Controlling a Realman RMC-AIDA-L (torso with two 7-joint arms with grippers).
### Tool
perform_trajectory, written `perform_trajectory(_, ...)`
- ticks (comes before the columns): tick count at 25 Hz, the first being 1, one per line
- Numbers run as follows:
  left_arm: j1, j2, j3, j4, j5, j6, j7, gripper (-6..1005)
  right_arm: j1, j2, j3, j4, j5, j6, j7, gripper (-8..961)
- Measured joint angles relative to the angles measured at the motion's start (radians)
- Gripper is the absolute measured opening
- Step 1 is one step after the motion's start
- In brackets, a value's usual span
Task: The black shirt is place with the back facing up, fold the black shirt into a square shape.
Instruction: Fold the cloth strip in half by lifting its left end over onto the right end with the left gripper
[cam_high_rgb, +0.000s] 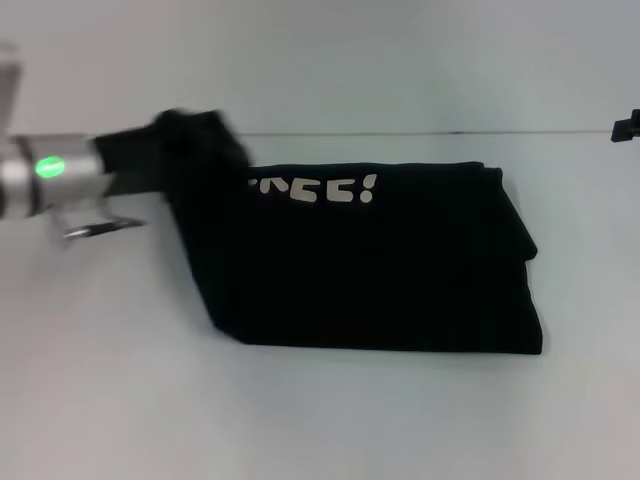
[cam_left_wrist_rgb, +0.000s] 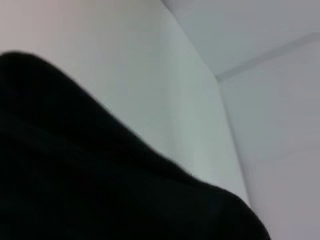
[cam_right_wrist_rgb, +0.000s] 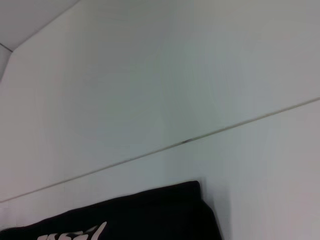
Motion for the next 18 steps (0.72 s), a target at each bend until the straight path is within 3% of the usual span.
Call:
perform_trajectory(7,-0.147,-0.075,0.15,-0.043,-0.009,-0.081,0.001,52,0.016,0.005,0.0,0.0,0.004,0.003,-0.001,809)
perform_trajectory(13,-0.252,-0.088,0.37,-0.269,-0.146,-0.269,0.069,55,0.024,0.009,-0.001,0.0,0.005,0.004,-0.001,808)
perform_trajectory(18,-0.31,-0.093,0.484,-0.393,-0.201,-0.378,0.128,57,0.027,0.012,-0.005,0.0,0.004,0.01,-0.001,808)
